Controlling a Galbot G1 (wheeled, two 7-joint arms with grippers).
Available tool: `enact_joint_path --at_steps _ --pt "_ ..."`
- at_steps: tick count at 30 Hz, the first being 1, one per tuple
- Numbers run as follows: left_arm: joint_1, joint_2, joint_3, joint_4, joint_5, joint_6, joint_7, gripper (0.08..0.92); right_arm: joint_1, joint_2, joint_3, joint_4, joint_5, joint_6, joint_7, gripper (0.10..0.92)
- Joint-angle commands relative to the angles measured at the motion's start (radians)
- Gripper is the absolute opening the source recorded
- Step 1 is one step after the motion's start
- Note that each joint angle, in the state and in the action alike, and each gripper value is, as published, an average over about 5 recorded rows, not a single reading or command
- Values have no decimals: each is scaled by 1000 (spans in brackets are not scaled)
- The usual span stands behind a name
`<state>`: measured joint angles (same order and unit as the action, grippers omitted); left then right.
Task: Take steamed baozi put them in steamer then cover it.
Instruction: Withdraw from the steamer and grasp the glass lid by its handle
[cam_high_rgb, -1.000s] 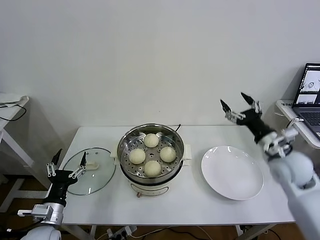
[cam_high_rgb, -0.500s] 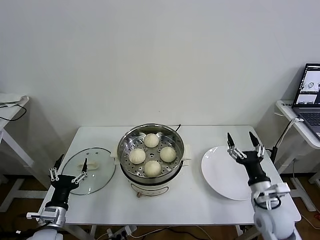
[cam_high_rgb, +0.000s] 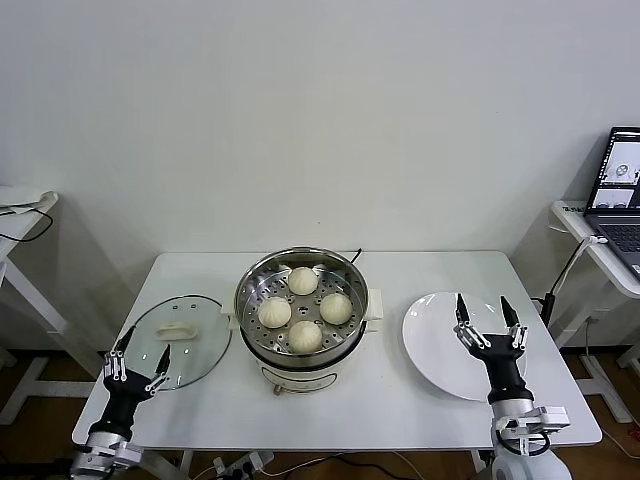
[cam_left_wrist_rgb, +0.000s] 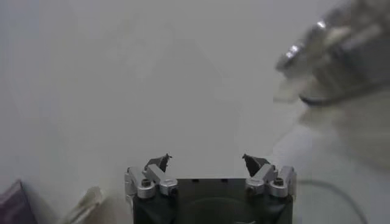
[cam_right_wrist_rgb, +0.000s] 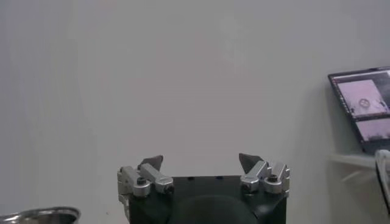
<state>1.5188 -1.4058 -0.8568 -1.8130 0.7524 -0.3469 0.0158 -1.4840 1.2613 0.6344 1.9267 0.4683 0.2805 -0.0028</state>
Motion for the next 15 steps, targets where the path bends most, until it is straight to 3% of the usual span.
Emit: enact_joint_path --at_steps 1,15 --pt "-18 17 -9 120 533 -94 -135 823 -21 40 4 -18 -19 26 3 823" --pt "-190 38 2 283 644 -34 -145 823 -7 43 9 -43 -21 29 -5 823"
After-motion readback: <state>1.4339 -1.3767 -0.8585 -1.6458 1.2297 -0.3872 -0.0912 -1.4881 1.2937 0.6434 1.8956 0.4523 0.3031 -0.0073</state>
